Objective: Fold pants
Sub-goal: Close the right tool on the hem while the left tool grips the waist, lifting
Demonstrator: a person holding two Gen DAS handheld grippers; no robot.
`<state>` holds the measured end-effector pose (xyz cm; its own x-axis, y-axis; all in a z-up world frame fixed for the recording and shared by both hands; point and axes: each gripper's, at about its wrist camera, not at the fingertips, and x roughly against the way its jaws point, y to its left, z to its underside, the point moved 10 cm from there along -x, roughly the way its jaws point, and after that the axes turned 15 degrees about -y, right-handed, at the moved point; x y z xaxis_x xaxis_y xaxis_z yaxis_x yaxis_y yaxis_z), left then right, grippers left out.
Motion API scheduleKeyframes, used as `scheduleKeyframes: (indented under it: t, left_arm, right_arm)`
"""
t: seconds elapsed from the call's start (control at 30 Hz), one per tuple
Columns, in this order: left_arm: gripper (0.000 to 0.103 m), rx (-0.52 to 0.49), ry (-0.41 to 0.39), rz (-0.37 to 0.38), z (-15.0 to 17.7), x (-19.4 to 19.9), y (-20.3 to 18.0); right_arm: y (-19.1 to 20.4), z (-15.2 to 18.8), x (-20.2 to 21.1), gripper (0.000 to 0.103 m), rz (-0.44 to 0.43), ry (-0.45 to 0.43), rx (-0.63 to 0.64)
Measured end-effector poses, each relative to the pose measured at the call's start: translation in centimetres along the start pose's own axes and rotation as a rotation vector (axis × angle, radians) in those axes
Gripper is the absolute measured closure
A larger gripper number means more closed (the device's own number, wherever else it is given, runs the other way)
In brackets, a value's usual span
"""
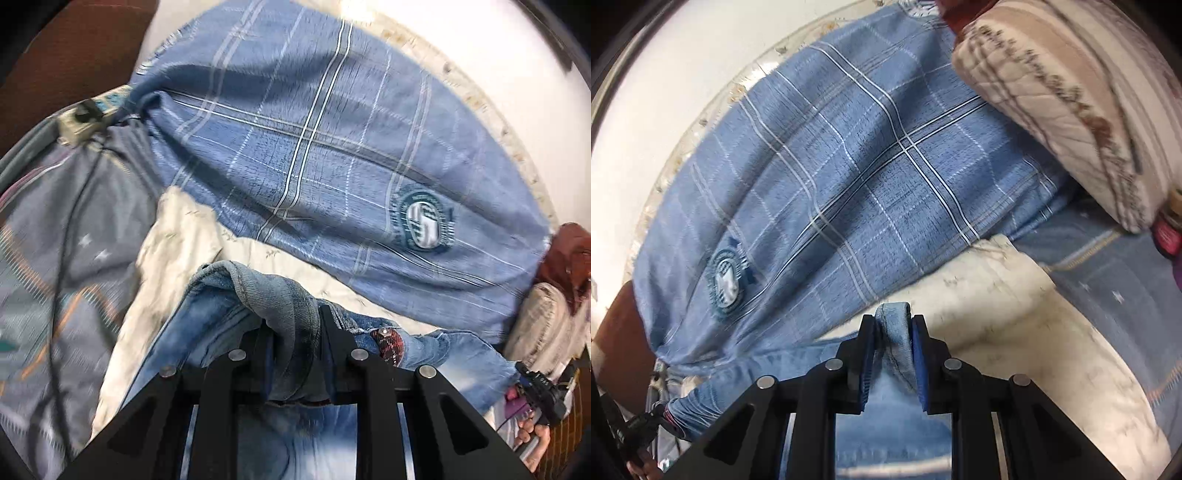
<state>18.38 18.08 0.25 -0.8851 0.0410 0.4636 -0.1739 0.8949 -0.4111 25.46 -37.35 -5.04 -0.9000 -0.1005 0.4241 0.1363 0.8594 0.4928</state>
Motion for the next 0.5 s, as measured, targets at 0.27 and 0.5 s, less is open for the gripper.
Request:
scheduleKeyframes:
  t: [0.27, 0.5]
  left_arm:
    - [0.081, 0.097, -0.013, 0.019, 4.5, 7.1, 4.9]
    - [0.081, 0.192, 0.050, -0.037, 10.6, 8.7, 10.7]
  right_arm:
    - [-1.3, 4.3, 9.7, 0.083, -0.063, 0.015, -0.055]
    - [-1.6, 10.7, 14.9, 0.083, -0.057, 0.078, 0.011]
